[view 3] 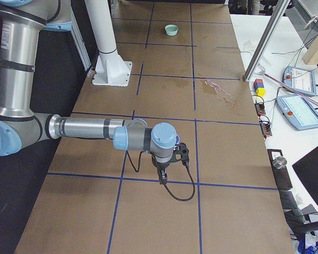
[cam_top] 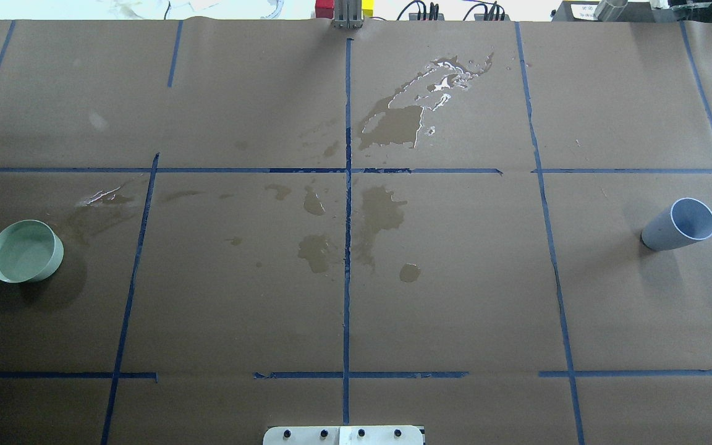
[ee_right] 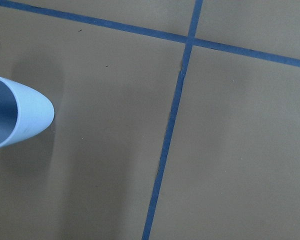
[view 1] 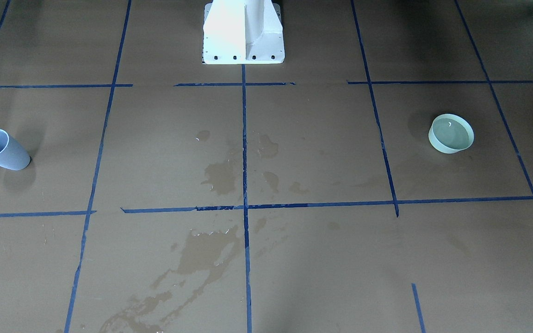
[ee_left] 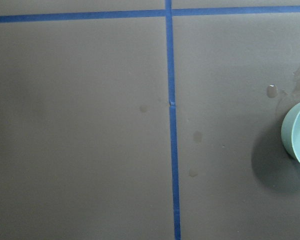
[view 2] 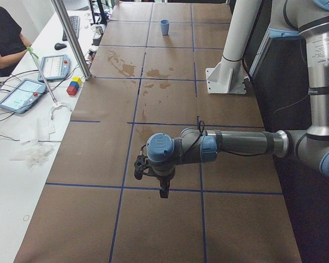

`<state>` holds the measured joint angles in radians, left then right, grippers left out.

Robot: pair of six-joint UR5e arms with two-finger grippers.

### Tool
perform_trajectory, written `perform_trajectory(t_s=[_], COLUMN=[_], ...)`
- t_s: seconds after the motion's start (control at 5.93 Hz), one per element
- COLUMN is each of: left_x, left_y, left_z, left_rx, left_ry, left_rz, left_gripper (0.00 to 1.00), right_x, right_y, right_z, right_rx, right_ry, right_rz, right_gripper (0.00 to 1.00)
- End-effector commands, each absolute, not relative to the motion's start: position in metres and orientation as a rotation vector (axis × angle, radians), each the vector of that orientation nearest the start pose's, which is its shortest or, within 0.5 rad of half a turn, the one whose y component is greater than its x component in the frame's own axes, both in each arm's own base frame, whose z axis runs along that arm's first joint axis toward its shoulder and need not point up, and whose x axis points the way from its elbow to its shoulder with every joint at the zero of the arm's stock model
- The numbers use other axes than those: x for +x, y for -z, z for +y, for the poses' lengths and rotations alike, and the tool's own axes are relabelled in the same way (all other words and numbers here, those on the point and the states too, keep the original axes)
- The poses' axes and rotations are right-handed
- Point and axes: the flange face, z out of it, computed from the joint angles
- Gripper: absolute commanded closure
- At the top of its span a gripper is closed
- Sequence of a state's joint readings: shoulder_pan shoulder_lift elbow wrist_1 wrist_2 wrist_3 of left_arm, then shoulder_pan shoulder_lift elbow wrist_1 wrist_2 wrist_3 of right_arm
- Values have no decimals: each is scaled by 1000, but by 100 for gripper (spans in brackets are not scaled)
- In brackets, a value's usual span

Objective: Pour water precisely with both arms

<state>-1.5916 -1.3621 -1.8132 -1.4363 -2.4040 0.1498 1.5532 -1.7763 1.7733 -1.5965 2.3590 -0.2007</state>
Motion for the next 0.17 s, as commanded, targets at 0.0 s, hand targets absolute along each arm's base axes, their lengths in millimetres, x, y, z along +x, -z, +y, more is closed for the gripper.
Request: perform_trajectory(t_s=[0.0], left_x=[-67], left_y=[-643], left_z=[-391], left_rx=[-34], left_ry=[-76], left_rz=[832], left_gripper=[0], right_x=[55], right_y=[-656], right_z=[-404], right_rx=[40], right_ry=[195], right_rz=[-789], right_gripper=[0])
